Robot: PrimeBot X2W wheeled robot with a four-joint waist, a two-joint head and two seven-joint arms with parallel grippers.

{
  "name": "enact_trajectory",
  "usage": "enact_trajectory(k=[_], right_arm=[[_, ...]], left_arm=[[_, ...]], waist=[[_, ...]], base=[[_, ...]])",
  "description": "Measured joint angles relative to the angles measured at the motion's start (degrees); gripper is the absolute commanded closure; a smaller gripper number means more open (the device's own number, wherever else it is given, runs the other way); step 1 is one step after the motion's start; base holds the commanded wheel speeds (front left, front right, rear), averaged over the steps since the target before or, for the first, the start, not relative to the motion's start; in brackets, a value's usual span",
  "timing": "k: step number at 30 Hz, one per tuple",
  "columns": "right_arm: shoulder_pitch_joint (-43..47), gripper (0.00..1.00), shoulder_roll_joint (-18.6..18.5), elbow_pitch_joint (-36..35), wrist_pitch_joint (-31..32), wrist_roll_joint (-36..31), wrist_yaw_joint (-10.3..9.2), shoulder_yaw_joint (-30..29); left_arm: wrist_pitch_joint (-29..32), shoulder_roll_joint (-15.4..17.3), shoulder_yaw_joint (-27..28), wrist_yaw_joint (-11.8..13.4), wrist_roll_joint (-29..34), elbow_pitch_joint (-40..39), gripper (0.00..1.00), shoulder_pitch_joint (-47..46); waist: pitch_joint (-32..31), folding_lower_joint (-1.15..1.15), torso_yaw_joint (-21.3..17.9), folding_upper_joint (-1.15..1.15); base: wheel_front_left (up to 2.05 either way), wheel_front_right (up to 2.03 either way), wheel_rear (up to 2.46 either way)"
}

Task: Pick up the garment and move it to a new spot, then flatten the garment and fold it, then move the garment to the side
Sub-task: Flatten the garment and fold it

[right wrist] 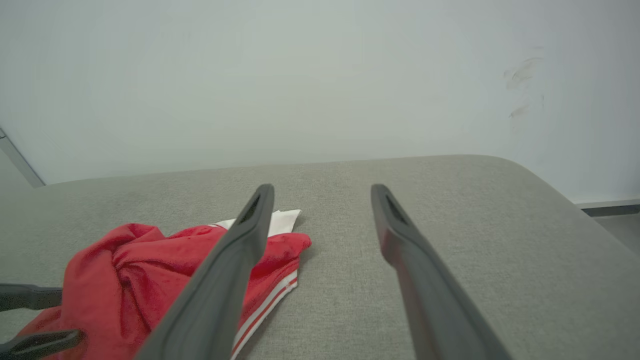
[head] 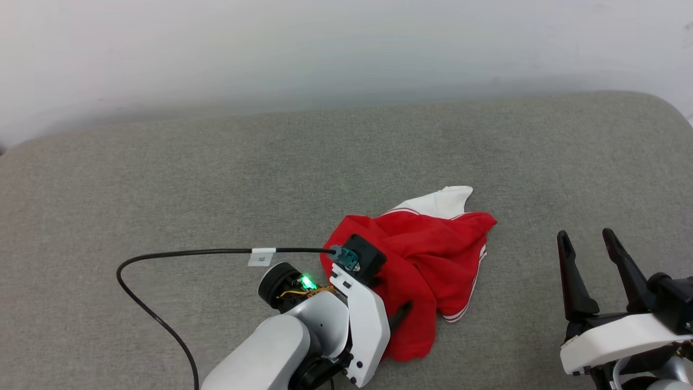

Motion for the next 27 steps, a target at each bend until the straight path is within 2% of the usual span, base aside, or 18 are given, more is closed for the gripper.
enact_trajectory(k=[1, 2, 3, 4, 10, 13, 19, 24, 27], right_arm=[[-0.13, 0.0, 0.0, 0.23, -0.25, 0.12, 0.0, -0.11], [-0.16, 0.0, 0.0, 0.49, -0.36, 0.23, 0.0, -0.19], [-0.18, 0.0, 0.0, 0.77, -0.76, 0.43, 0.0, -0.23], [-0.32, 0.0, 0.0, 1.05, -0.92, 0.52, 0.0, -0.23], [-1.33, 0.0, 0.01, 2.59, -2.41, 1.48, 0.0, -0.37], [-1.36, 0.0, 0.01, 3.26, -2.85, 1.54, 0.0, -0.74], [-1.39, 0.0, 0.0, 3.6, -3.0, 1.26, 0.0, -1.63], [-1.37, 0.0, 0.01, 3.22, -2.56, 0.57, 0.0, -1.96], [-1.35, 0.0, 0.02, 2.83, -2.23, 0.4, 0.0, -1.82]], left_arm=[[1.27, 0.16, -0.52, -0.04, -0.47, 0.46, 0.0, -0.34], [2.64, 0.37, -0.98, -0.09, -1.11, 0.91, 0.15, -0.7], [3.26, 0.62, -1.26, -0.27, -1.58, 1.02, 0.62, -0.97], [3.59, 0.83, -1.56, -0.33, -1.83, 1.02, 1.0, -1.24], [1.88, 2.16, -0.85, -0.48, -1.87, 0.42, 1.0, -3.42], [-0.98, 4.04, 2.04, 1.32, -1.6, -1.12, 1.0, -3.64], [-5.66, 10.68, 10.45, 7.73, -2.03, -6.69, 1.0, 0.1], [-7.19, 15.85, 18.05, 14.24, -5.39, -9.46, 1.0, 9.87], [-8.47, 17.18, 22.06, 17.39, -8.27, -8.82, 1.0, 17.15]], waist=[[0.43, 0.01, -0.36, 0.0], [0.83, 0.0, -0.69, 0.0], [1.22, 0.01, -0.98, 0.0], [1.62, 0.0, -1.29, 0.0], [3.21, 0.0, -2.03, 0.0], [3.17, 0.0, -1.53, 0.0], [2.38, 0.0, 0.34, 0.0], [1.82, 0.0, 2.14, 0.0], [1.48, 0.0, 2.82, 0.0]], base=[[0.0, 0.0, 0.0], [0.0, 0.0, 0.0], [0.0, 0.0, 0.0], [0.0, 0.0, 0.0], [0.0, 0.0, 0.0], [0.0, 0.0, 0.0], [0.0, 0.0, 0.0], [0.0, 0.0, 0.0], [0.0, 0.0, 0.0]])
